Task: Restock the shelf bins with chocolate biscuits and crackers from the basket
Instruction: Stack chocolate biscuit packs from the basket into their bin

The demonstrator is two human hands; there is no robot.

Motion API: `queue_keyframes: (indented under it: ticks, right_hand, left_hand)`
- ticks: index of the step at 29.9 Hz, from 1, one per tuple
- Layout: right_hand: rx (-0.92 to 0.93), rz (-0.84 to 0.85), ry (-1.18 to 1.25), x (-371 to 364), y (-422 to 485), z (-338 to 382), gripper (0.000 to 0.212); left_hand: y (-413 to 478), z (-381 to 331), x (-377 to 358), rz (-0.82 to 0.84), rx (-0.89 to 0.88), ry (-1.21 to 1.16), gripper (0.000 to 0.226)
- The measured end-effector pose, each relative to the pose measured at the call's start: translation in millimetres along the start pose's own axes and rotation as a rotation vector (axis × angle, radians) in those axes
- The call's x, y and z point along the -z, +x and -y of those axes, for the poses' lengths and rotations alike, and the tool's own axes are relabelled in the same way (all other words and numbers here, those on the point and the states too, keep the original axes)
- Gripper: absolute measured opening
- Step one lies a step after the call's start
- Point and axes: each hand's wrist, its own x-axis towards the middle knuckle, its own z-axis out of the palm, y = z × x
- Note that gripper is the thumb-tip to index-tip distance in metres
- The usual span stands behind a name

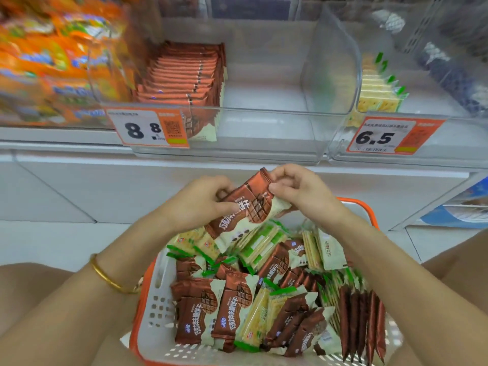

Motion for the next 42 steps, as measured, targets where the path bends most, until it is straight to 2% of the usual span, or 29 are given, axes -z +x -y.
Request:
queue_keyframes:
  ticks: [1, 3, 5, 6, 8, 10, 11, 13, 15, 17, 22, 25, 27, 30, 32, 34, 37, 39, 40, 42]
  right_hand:
    - [-0.018, 0.055, -0.034, -2.8, 0.1, 14.6, 0.011]
    - [0.016, 0.161, -0.258, -10.7, 4.2, 45.3, 0.02]
    - [0.09, 0.219, -0.386, -20.7, 10.3, 77.7, 0.017]
    - [0.135, 0.208, -0.386, -24.9, 15.0, 94.5, 0.017]
    - [0.21, 0.134, -0.326, -28.7, 24.8, 127.8, 0.016]
    - [0.259, 0.035, -0.225, -26.0, 39.5, 154.5, 0.013]
    - [0.278, -0.02, -0.192, -25.0, 49.1, 164.6, 0.011]
    - [0.328, -0.113, -0.189, -26.7, 74.2, 174.4, 0.011]
    - [0.34, -0.145, -0.324, -32.9, 100.7, 173.7, 0.013]
    - [0.329, -0.109, -0.56, -44.0, 121.0, 164.8, 0.016]
    - [0.426, -0.053, -1.068, -70.7, 145.0, 140.2, 0.022]
    - [0.432, -0.075, -1.31, -80.1, 144.3, 140.9, 0.015]
    - [0.435, -0.028, -1.393, -82.5, 144.8, 142.5, 0.011]
    - [0.394, 0.06, -1.409, -80.1, 145.9, 143.3, 0.01]
    - [0.373, 0.053, -1.338, -75.8, 144.4, 144.9, 0.016]
    - [0.404, -0.032, -1.226, -69.5, 132.9, 149.6, 0.024]
    - [0.568, -0.225, -0.95, -64.0, 89.1, 147.9, 0.023]
    - [0.653, -0.221, -0.725, -68.9, 54.2, 129.0, 0.021]
    - [0.634, -0.17, -0.663, -74.3, 42.9, 110.6, 0.021]
    - [0.434, 0.012, -0.699, -87.8, 33.5, 61.2, 0.019]
  left_hand:
    - [-4.6, -5.9, 12.3, -0.009, -0.017, -0.041, 0.01]
    - [-16.3, -18.8, 37.9, -0.043, -0.052, -0.14, 0.012]
    - [-26.5, -29.1, 60.0, -0.128, -0.09, -0.184, 0.015]
    - [-29.6, -30.4, 71.9, -0.222, -0.125, -0.18, 0.017]
    - [-32.3, -27.5, 92.8, -0.51, -0.214, -0.152, 0.025]
    - [-31.3, -19.2, 108.3, -0.795, -0.26, -0.069, 0.043]
    - [-30.8, -14.6, 113.3, -0.887, -0.264, -0.003, 0.049]
    - [-27.7, -4.2, 116.8, -0.956, -0.264, 0.187, 0.052]
    - [-22.1, 7.0, 113.8, -0.915, -0.28, 0.377, 0.048]
    - [-15.8, 15.6, 107.8, -0.857, -0.281, 0.468, 0.044]
    - [-8.7, 27.0, 101.1, -0.815, -0.278, 0.543, 0.035]
    - [-9.4, 26.9, 101.4, -0.802, -0.278, 0.553, 0.033]
    - [-10.5, 26.0, 100.9, -0.788, -0.277, 0.56, 0.033]
    - [-12.1, 25.1, 100.3, -0.775, -0.28, 0.577, 0.037]
    - [-16.9, 21.6, 97.8, -0.794, -0.295, 0.605, 0.042]
    - [-27.3, 16.0, 90.2, -0.869, -0.335, 0.64, 0.038]
    - [-46.6, 7.0, 72.1, -0.946, -0.394, 0.658, 0.025]
    - [-52.6, 14.7, 57.7, -0.822, -0.399, 0.677, 0.02]
    - [-54.1, 20.1, 51.2, -0.71, -0.366, 0.689, 0.021]
    - [-56.4, 31.2, 39.4, -0.441, -0.197, 0.701, 0.028]
